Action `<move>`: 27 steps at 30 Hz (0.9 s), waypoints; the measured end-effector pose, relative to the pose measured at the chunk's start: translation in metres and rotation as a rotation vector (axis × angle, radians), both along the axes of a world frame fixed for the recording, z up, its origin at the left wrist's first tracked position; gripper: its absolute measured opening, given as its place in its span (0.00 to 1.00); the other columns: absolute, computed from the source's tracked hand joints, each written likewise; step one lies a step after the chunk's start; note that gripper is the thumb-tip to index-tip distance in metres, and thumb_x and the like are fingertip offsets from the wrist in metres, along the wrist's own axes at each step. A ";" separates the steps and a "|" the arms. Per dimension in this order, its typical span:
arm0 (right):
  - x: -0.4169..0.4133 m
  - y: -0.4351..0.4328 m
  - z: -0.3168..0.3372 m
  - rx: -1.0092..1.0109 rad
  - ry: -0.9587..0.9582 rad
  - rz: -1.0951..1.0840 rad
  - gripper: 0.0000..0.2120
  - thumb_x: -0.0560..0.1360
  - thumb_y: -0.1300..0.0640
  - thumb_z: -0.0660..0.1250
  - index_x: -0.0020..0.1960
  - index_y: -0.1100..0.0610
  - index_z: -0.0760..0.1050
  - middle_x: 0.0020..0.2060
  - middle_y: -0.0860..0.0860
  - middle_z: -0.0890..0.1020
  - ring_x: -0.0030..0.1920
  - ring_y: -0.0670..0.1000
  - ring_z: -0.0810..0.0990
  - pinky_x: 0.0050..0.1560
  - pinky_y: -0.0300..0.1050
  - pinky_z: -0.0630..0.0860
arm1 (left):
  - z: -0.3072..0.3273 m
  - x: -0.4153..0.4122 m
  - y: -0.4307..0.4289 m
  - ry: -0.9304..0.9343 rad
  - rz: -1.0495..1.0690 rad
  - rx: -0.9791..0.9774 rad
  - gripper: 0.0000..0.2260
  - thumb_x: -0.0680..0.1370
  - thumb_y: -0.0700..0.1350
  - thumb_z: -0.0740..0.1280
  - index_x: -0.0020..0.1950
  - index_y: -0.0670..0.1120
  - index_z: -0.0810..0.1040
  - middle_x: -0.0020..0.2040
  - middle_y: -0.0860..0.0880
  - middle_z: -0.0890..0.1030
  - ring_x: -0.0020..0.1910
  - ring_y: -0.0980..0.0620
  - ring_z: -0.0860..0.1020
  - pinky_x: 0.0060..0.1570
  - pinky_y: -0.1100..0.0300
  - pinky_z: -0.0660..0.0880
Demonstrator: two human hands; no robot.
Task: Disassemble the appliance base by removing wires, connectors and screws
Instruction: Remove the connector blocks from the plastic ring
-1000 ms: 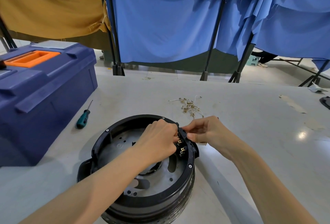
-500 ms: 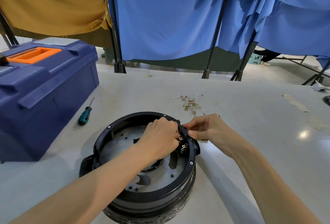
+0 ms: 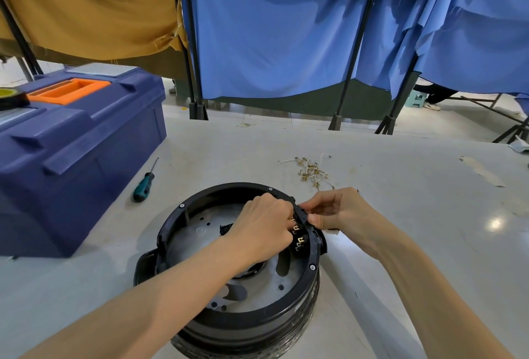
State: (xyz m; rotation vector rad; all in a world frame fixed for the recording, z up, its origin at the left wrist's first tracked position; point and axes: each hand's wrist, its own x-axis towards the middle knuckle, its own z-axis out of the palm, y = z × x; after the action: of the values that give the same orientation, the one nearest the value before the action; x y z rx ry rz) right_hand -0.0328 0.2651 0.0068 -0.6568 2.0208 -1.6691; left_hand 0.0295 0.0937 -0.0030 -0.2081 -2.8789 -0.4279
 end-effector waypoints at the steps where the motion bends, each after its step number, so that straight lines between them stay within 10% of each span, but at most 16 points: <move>1: 0.000 0.000 0.000 -0.001 0.002 0.000 0.07 0.70 0.69 0.73 0.43 0.59 0.84 0.38 0.54 0.85 0.39 0.47 0.83 0.38 0.33 0.76 | 0.000 -0.001 0.000 -0.002 0.016 0.006 0.06 0.76 0.44 0.64 0.42 0.42 0.74 0.38 0.45 0.74 0.40 0.43 0.74 0.37 0.55 0.65; 27: -0.004 0.007 -0.003 -0.028 -0.041 0.061 0.11 0.67 0.60 0.75 0.50 0.57 0.85 0.47 0.58 0.86 0.49 0.53 0.85 0.47 0.36 0.78 | 0.000 -0.006 -0.010 -0.074 -0.024 0.175 0.06 0.73 0.46 0.69 0.37 0.53 0.74 0.38 0.49 0.79 0.42 0.48 0.77 0.43 0.51 0.75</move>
State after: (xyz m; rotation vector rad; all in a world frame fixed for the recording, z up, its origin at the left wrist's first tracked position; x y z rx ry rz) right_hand -0.0373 0.2718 0.0038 -0.6816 1.9328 -1.6649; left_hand 0.0233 0.0840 -0.0027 -0.2008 -2.8923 -0.7029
